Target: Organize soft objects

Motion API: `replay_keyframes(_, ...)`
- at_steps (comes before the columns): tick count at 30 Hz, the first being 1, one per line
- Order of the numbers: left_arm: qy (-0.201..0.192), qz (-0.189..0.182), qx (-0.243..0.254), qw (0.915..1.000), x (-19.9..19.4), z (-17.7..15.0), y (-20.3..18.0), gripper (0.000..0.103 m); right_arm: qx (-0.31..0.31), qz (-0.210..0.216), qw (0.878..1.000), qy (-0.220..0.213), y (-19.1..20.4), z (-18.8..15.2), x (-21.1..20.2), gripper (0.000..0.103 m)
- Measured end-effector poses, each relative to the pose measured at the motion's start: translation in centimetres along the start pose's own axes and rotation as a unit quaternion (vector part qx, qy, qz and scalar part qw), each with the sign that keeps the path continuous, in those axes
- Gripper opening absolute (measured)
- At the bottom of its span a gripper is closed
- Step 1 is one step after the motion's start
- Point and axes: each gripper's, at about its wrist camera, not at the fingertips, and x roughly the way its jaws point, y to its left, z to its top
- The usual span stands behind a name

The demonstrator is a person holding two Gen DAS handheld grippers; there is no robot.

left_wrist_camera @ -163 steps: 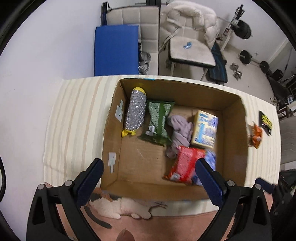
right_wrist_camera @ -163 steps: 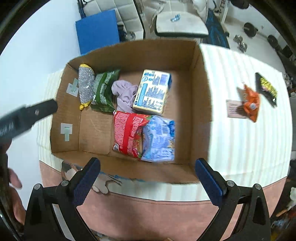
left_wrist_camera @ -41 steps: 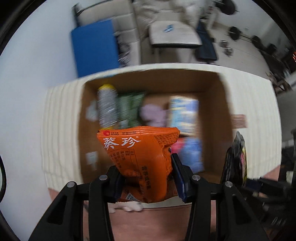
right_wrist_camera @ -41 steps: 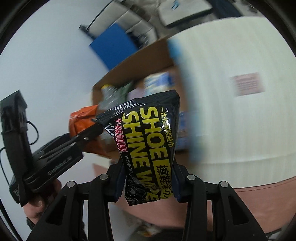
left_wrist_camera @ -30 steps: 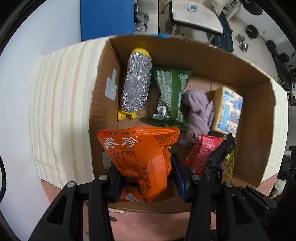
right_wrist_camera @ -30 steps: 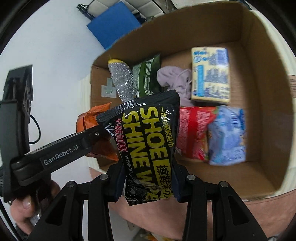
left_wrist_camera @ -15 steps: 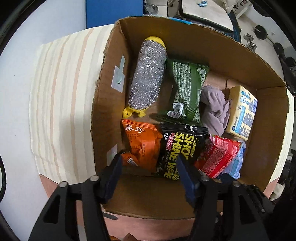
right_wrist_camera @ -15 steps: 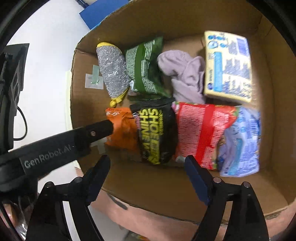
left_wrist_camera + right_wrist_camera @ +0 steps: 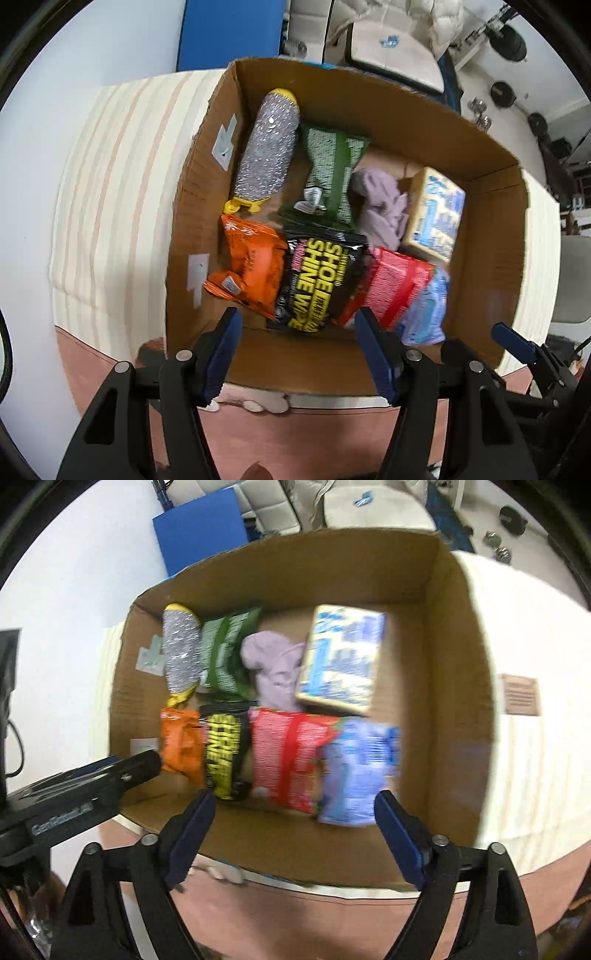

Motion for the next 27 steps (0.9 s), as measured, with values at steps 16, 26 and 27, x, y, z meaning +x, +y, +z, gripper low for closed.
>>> replay_keyframes(16,-0.119,0.054,0.006,0.9914,-4.8,-3.6,-2.4,0.102,-0.003,-0.063,0.996,-0.059,-4.7,-1.9,-3.5,0.103)
replay_keyframes(26,-0.192,0.055,0.027,0.9796,-12.5,-7.9,-5.4,0.102,-0.009,-0.051,0.989,-0.139,-5.4,-5.7,-13.2,0.103)
replay_keyframes(27,-0.201,0.054,0.030,0.9777,-13.7,-8.7,-5.7,0.102,-0.009,-0.050,0.988,-0.146,-5.6,-6.4,-14.5,0.103)
